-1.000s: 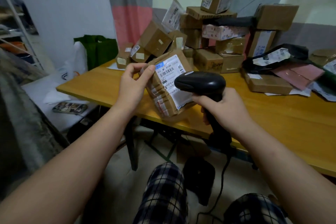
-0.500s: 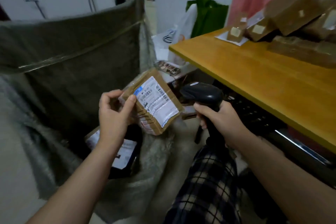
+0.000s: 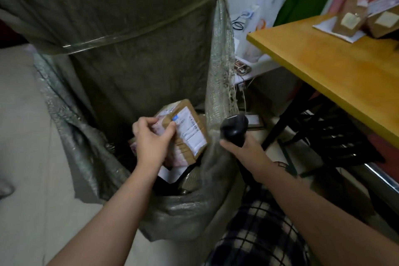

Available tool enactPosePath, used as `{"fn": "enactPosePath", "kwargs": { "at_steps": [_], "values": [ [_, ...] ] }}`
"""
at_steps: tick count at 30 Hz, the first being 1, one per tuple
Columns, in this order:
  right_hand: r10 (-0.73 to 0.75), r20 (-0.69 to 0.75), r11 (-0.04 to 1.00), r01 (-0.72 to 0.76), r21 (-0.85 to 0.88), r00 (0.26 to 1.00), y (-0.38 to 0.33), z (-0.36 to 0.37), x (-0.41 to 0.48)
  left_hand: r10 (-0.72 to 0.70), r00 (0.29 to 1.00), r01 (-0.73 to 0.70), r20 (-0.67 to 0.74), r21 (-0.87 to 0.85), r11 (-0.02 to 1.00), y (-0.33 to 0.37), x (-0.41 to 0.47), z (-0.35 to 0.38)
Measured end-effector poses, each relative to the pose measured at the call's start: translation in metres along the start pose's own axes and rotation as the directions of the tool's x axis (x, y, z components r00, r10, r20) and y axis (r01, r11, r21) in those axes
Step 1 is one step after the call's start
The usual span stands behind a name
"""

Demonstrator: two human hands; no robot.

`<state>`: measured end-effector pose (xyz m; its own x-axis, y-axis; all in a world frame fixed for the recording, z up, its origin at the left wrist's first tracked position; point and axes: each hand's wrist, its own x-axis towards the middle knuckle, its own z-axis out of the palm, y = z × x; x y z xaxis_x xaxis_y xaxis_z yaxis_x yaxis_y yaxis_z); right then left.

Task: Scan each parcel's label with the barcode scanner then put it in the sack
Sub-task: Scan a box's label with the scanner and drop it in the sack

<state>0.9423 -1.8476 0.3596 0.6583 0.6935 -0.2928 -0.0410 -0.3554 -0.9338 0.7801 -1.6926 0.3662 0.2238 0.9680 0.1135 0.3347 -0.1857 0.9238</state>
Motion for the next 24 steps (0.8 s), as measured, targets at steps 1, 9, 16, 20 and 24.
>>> {"fn": "enactPosePath", "kwargs": {
  "at_steps": [1, 9, 16, 20, 24],
  "values": [
    [-0.014, -0.021, 1.000, 0.015, 0.025, 1.000, 0.003, 0.002, 0.001, -0.042, 0.998, 0.044, 0.037, -0.052, 0.998, 0.003, 0.002, 0.010],
    [0.062, -0.271, 0.998, -0.061, 0.013, 0.961, 0.011, -0.003, 0.018, -0.200, 0.949, 0.234, 0.244, -0.119, 0.965, -0.005, -0.012, 0.050],
    [0.041, -0.303, 0.976, -0.103, -0.190, 0.952, -0.032, -0.013, 0.007, -0.082, 0.948, 0.046, 0.308, 0.121, 0.992, -0.004, -0.012, 0.015],
    [-0.053, -0.366, 0.994, 0.082, 0.065, 0.929, -0.093, -0.023, -0.008, 0.025, 0.952, -0.123, 0.304, 0.306, 0.944, 0.035, 0.000, -0.005],
    [-0.122, -0.384, 0.935, 0.235, 0.264, 0.916, -0.127, -0.036, -0.033, 0.054, 0.938, -0.254, 0.344, 0.570, 0.781, 0.083, 0.017, -0.027]
  ]
}}
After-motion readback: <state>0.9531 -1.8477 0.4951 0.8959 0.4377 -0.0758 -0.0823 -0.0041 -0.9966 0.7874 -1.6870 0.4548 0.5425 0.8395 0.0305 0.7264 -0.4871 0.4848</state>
